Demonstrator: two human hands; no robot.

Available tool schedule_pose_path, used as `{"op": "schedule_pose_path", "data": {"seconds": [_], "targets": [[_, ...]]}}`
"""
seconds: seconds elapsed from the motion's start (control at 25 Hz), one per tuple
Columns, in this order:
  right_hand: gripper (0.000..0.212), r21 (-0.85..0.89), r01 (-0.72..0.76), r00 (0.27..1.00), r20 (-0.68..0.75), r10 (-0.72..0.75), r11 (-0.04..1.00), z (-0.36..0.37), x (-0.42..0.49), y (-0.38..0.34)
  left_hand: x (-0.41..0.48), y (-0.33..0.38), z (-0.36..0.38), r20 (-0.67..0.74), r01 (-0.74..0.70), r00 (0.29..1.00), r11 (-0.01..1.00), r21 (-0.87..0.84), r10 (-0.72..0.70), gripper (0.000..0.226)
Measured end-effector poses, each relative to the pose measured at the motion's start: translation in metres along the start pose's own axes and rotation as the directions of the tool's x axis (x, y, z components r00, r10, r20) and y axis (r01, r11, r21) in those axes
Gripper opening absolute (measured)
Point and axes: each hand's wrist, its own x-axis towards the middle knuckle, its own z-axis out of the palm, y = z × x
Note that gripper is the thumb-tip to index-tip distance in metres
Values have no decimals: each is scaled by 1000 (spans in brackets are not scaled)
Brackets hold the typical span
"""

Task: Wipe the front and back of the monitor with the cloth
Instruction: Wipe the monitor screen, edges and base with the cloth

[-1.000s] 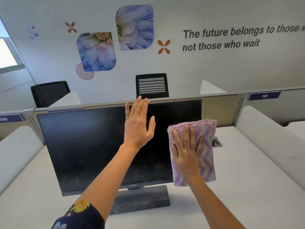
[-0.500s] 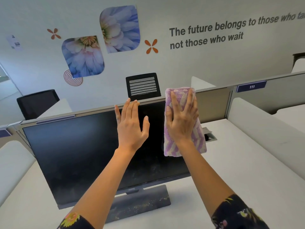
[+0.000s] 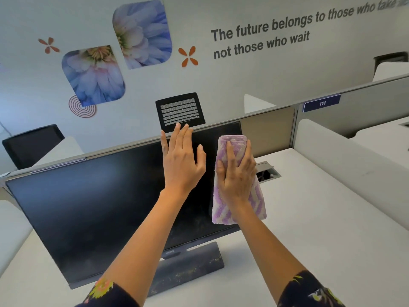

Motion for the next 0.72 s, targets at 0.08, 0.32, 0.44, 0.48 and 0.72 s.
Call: {"op": "schedule_pose_path", "data": {"seconds": [0.08, 0.32, 0.44, 0.48, 0.72], "targets": [[52, -13, -33, 999, 16, 33, 999, 2, -16, 7, 0, 0, 2, -12, 1, 1000, 1000, -12, -1, 53], [53, -68, -103, 993, 44, 106, 992, 8, -46, 18, -1, 0, 4, -20, -4, 1000, 1000, -3, 4, 54], [54, -104, -105, 991, 76, 113, 989, 9, -63, 25, -1, 0, 5, -24, -4, 1000, 1000, 2, 5, 54], [55, -114, -107, 989, 92, 118, 988, 8, -69, 28, 0, 1, 5, -24, -7, 1000, 1000, 2, 7, 54], [58, -158, -139, 967, 191, 169, 978, 5, -105, 41, -1, 0, 5, -34, -18, 999, 1000, 1, 18, 54]]}}
